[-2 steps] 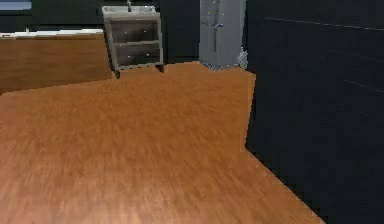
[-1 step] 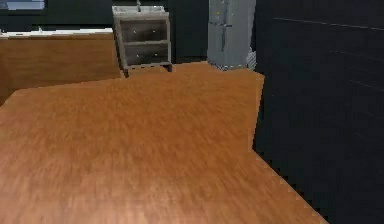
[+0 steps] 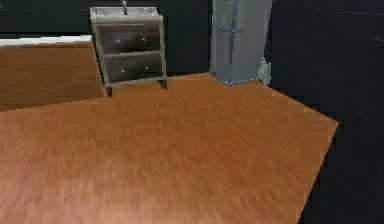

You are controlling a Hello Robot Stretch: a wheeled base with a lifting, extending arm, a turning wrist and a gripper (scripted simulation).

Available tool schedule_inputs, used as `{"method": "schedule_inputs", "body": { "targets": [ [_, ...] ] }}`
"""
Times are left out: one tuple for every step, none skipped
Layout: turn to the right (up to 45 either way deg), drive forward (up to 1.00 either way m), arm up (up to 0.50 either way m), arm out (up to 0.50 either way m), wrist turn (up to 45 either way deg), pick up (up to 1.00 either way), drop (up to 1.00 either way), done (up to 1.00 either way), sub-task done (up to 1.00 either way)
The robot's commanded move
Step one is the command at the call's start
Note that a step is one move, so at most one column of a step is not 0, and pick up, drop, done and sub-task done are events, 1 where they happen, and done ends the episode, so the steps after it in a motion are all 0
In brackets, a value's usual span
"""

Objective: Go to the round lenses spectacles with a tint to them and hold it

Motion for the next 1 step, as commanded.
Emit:
{"method": "schedule_inputs", "body": {
  "targets": [
    [0.0,0.65,0.00,0.00,0.0,0.00,0.00,0.00,0.00]
  ]
}}
